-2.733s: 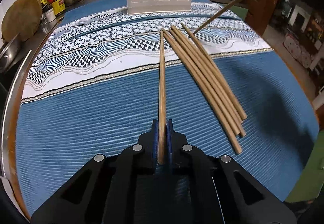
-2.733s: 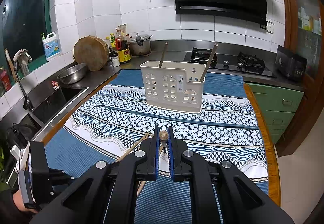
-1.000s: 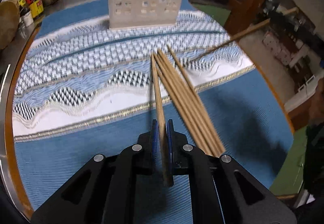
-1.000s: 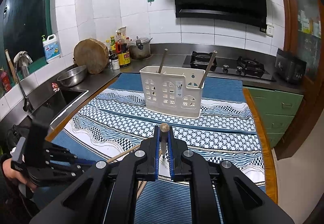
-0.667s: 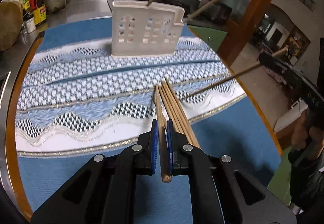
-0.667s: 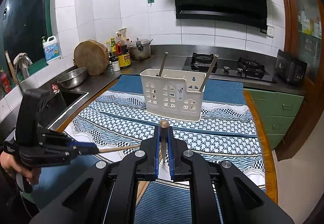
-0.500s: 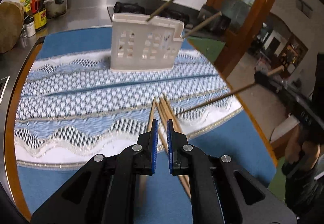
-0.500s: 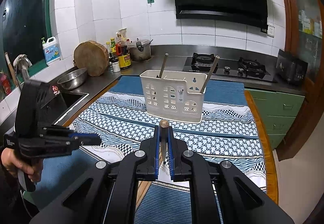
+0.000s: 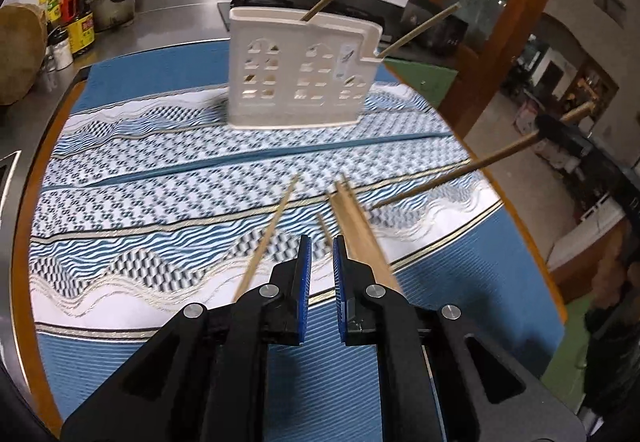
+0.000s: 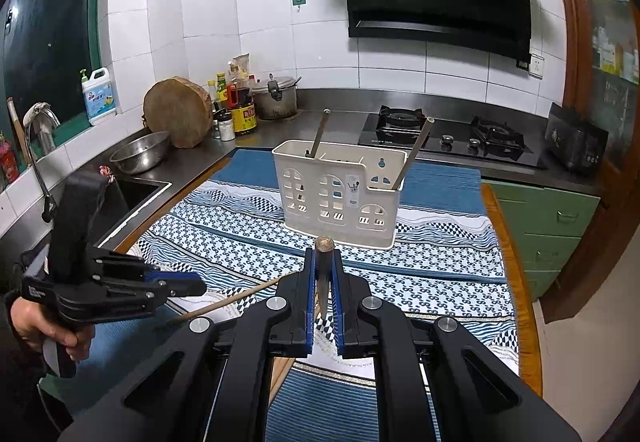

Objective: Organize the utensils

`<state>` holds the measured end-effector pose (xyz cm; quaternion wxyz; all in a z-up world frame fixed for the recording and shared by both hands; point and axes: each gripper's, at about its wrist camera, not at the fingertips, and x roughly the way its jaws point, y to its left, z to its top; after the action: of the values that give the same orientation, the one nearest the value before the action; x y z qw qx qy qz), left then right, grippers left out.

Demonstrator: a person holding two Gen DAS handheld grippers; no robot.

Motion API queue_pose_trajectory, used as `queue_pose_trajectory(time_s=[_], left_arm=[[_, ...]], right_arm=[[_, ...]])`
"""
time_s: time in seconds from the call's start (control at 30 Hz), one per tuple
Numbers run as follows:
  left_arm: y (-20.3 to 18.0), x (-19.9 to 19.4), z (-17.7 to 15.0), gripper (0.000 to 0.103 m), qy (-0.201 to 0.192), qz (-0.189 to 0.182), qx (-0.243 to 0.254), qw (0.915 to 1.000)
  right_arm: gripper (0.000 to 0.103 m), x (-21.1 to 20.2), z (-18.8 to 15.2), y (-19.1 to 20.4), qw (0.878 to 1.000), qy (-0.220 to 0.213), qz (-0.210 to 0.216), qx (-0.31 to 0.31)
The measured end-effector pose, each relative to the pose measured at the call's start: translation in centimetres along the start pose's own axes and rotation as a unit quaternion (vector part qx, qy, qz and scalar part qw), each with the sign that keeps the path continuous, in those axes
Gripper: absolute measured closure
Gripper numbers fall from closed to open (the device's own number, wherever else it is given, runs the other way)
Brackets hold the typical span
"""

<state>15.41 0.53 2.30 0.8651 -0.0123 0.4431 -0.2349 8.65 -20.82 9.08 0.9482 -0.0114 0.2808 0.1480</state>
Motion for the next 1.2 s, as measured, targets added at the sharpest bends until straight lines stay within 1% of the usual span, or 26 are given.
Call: queue_pose_trajectory(time_s=[0.03, 0.1, 0.13, 0.17, 0.27, 0.4, 0.53, 0.6, 0.63, 0.67, 0.8, 0.87, 0.9, 0.97, 1.03, 1.07, 1.13, 1.2], left_arm=[[0.3, 0.1, -0.2, 0.085, 0.002, 0.006, 0.000, 1.0000], [0.8, 0.4, -0.9, 0.074, 0.006, 0.019, 0.007, 0.9998], [1.1, 0.5, -1.3, 0.063, 0.008, 0.031, 0.009, 0.9995], [1.4, 0.6, -1.8, 0.060, 0.010, 0.037, 0.010, 0.9992], [2.5, 1.1, -3.0, 0.060, 0.026, 0.045, 0.006, 0.9986], [3.5, 2.2, -4.4, 0.060, 0.053, 0.059, 0.019, 0.9967], [3.9, 3.2, -5.2, 0.063, 0.071, 0.066, 0.035, 0.9947], [4.2, 3.7, -5.6, 0.065, 0.079, 0.067, 0.039, 0.9938], [4.3, 3.9, -5.7, 0.069, 0.083, 0.066, 0.041, 0.9936], [4.3, 4.1, -5.7, 0.071, 0.085, 0.066, 0.043, 0.9932], [4.7, 4.4, -5.9, 0.076, 0.088, 0.067, 0.050, 0.9926], [4.8, 4.4, -5.8, 0.080, 0.090, 0.067, 0.052, 0.9923], [4.8, 4.4, -5.8, 0.080, 0.091, 0.068, 0.056, 0.9919], [4.6, 4.5, -5.9, 0.086, 0.092, 0.083, 0.072, 0.9897], [4.1, 4.7, -5.9, 0.086, 0.092, 0.095, 0.083, 0.9877], [3.8, 4.7, -6.0, 0.088, 0.092, 0.102, 0.092, 0.9862], [3.2, 4.9, -6.0, 0.092, 0.094, 0.110, 0.107, 0.9837], [2.9, 5.0, -5.9, 0.093, 0.095, 0.110, 0.111, 0.9832]], right_arm=[[0.096, 0.0, 0.0, 0.0, 1.000, 0.000, 0.000, 0.000], [0.096, 0.1, -0.1, 0.0, 1.000, 0.001, 0.001, 0.000], [0.096, 0.2, -0.1, 0.0, 1.000, 0.002, 0.001, 0.000], [0.096, 0.2, -0.1, 0.0, 1.000, 0.002, 0.001, -0.001], [0.096, 0.5, -0.2, 0.2, 1.000, 0.005, 0.002, -0.003], [0.096, 0.5, -0.2, 0.4, 1.000, 0.004, 0.003, -0.006], [0.096, 0.5, -0.2, 0.5, 1.000, 0.005, 0.004, -0.008], [0.096, 0.6, -0.2, 0.6, 1.000, 0.005, 0.004, -0.009], [0.096, 0.6, -0.2, 0.6, 1.000, 0.005, 0.004, -0.010], [0.096, 0.6, -0.1, 0.6, 1.000, 0.005, 0.004, -0.010], [0.096, 0.7, -0.1, 0.6, 1.000, 0.005, 0.004, -0.011], [0.096, 0.7, -0.1, 0.6, 1.000, 0.005, 0.004, -0.010], [0.096, 0.7, -0.1, 0.6, 1.000, 0.004, 0.004, -0.011], [0.096, 0.7, -0.1, 0.6, 1.000, 0.004, 0.003, -0.011], [0.096, 0.7, -0.1, 0.6, 1.000, 0.004, 0.004, -0.011], [0.096, 0.7, -0.1, 0.6, 1.000, 0.004, 0.004, -0.012], [0.096, 0.8, 0.0, 0.6, 1.000, 0.004, 0.004, -0.013], [0.096, 0.8, 0.1, 0.6, 1.000, 0.004, 0.004, -0.012]])
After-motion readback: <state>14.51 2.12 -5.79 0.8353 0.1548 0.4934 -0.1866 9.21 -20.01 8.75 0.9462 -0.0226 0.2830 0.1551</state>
